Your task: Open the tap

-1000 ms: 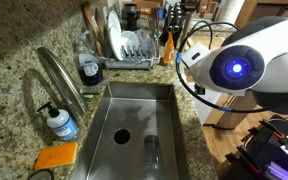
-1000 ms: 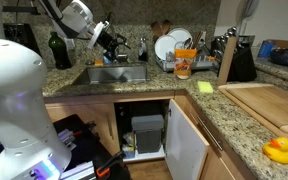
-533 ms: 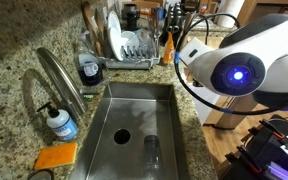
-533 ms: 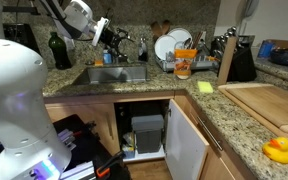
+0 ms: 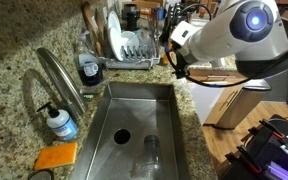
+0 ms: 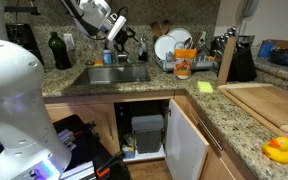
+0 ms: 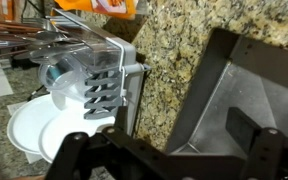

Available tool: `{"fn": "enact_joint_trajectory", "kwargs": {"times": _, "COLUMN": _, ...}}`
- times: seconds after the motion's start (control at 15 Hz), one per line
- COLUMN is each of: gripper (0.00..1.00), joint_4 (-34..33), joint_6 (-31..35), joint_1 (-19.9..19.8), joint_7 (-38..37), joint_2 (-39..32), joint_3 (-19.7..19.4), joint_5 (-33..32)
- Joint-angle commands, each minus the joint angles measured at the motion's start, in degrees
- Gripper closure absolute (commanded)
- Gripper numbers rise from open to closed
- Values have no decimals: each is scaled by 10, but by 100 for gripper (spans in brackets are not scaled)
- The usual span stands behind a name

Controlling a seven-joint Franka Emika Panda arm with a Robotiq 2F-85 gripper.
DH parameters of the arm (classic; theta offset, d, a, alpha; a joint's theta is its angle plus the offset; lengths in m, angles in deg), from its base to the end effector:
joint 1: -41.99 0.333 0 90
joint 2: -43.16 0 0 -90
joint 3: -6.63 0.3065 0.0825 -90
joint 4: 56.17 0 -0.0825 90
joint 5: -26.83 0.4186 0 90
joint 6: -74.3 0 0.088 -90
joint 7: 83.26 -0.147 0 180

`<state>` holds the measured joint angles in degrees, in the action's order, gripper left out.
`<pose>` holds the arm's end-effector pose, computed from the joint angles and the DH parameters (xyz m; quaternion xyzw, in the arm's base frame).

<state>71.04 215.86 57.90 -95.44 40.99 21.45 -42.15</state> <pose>0.5231 0.2866 0.3209 0.7458 0.5301 0.2275 0.3333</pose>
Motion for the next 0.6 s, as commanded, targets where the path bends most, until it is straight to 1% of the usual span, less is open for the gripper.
{"fn": "enact_joint_trajectory", "kwargs": {"times": 0.0, "gripper": 0, "joint_4": -5, "joint_6": -9, "joint_1": -5, "joint_7": 41, "joint_2": -7, "joint_3": -2, "joint_5": 25}}
{"fn": "enact_joint_trajectory", "kwargs": {"times": 0.07, "gripper": 0, "joint_4": -11, "joint_6": -22, "joint_1": -6, "joint_7": 66, "joint_2": -16, "joint_3": -5, "joint_5": 38}}
{"fn": "enact_joint_trajectory", "kwargs": {"times": 0.2, "gripper": 0, "joint_4": -17, "joint_6": -29, "joint_1": -6, "joint_7": 79, "joint_2": -29, "joint_3": -5, "joint_5": 45}}
{"fn": "enact_joint_trajectory", "kwargs": {"times": 0.27, "gripper": 0, "joint_4": -9, "joint_6": 61, "joint_1": -18, "joint_7": 123, "joint_2": -37, "joint_3": -8, "joint_5": 57}}
{"fn": "enact_joint_trajectory", "kwargs": {"times": 0.33, "gripper": 0, "joint_4": -15, "joint_6": 84, "joint_1": -18, "joint_7": 129, "joint_2": -47, "joint_3": -8, "joint_5": 57}}
{"fn": "enact_joint_trajectory", "kwargs": {"times": 0.4, "gripper": 0, "joint_4": -22, "joint_6": 121, "joint_1": -20, "joint_7": 139, "joint_2": -60, "joint_3": -10, "joint_5": 52}}
{"fn": "enact_joint_trajectory", "kwargs": {"times": 0.53, "gripper": 0, "joint_4": -39, "joint_6": 183, "joint_1": -24, "joint_7": 175, "joint_2": -87, "joint_3": -12, "joint_5": 56}}
